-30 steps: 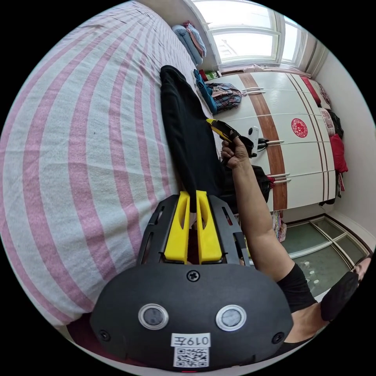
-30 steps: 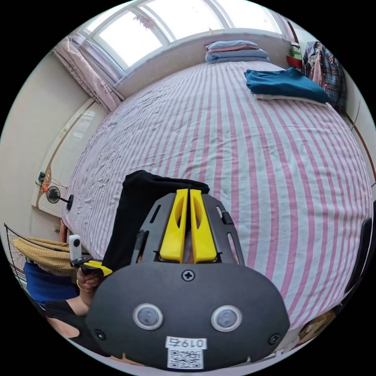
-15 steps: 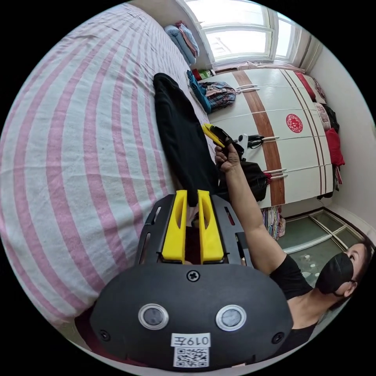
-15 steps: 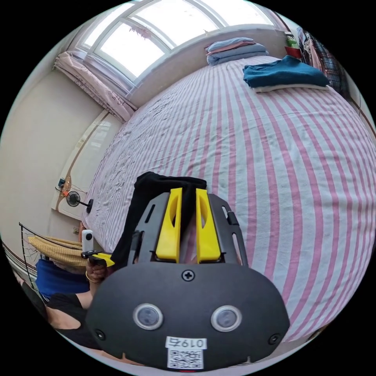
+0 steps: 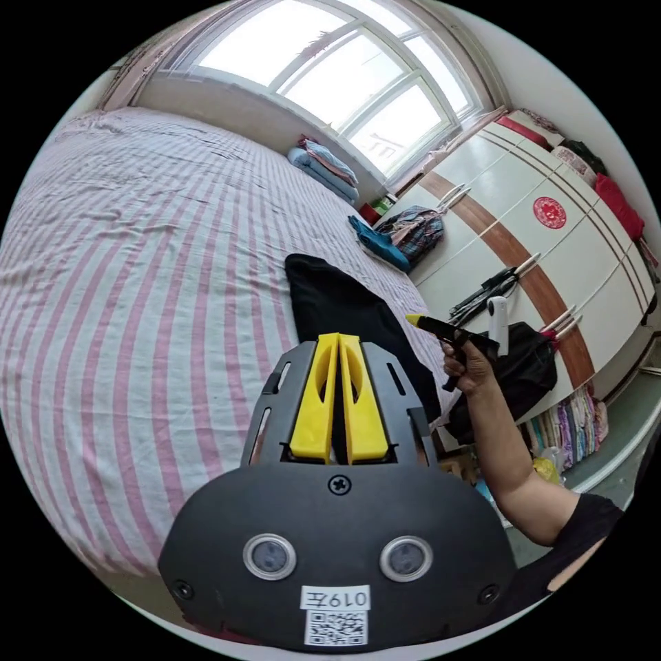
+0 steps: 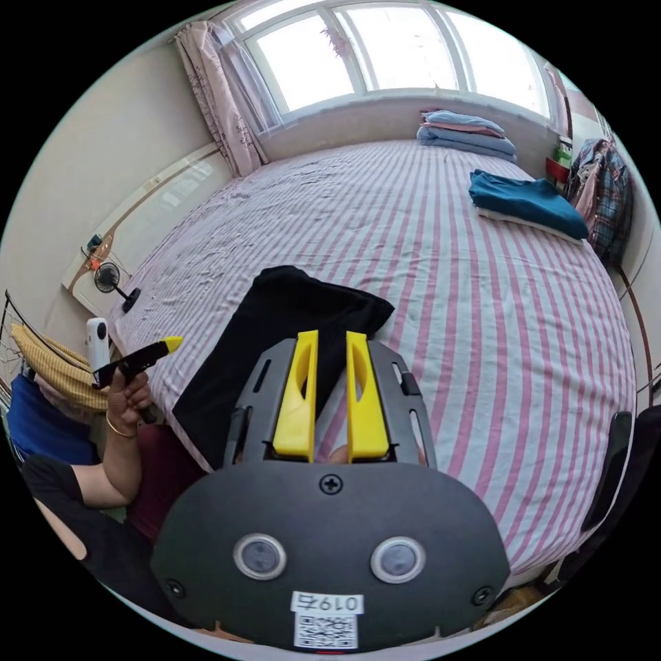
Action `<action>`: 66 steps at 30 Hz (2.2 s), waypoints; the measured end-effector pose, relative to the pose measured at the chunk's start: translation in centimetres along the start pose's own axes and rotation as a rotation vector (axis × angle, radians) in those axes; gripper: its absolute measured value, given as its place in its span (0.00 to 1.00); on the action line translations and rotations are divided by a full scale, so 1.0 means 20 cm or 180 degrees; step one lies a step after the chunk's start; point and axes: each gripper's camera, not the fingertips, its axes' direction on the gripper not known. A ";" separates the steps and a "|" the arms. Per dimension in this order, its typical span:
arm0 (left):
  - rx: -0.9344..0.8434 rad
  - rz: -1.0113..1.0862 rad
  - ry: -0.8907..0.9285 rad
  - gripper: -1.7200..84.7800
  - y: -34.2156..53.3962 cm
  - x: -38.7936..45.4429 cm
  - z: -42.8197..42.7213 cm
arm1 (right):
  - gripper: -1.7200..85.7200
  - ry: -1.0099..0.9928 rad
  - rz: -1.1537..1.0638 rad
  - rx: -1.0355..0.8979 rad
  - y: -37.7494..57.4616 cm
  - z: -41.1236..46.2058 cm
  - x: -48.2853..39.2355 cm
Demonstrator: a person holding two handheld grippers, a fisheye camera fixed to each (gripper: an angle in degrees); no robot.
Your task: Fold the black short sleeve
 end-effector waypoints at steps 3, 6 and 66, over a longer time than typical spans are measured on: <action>0.0009 0.0194 0.0413 0.03 -0.05 0.03 0.05 | 0.09 -0.0252 0.0072 -0.0064 0.04 0.06 0.04; -0.0111 0.0327 0.0113 0.03 -0.13 0.10 0.06 | 0.04 -0.0203 0.0033 -0.0233 0.05 0.15 0.06; -0.0476 0.0735 -0.0500 0.03 -1.40 -0.25 0.02 | 0.03 -0.0479 0.0422 -0.0236 0.32 0.16 0.08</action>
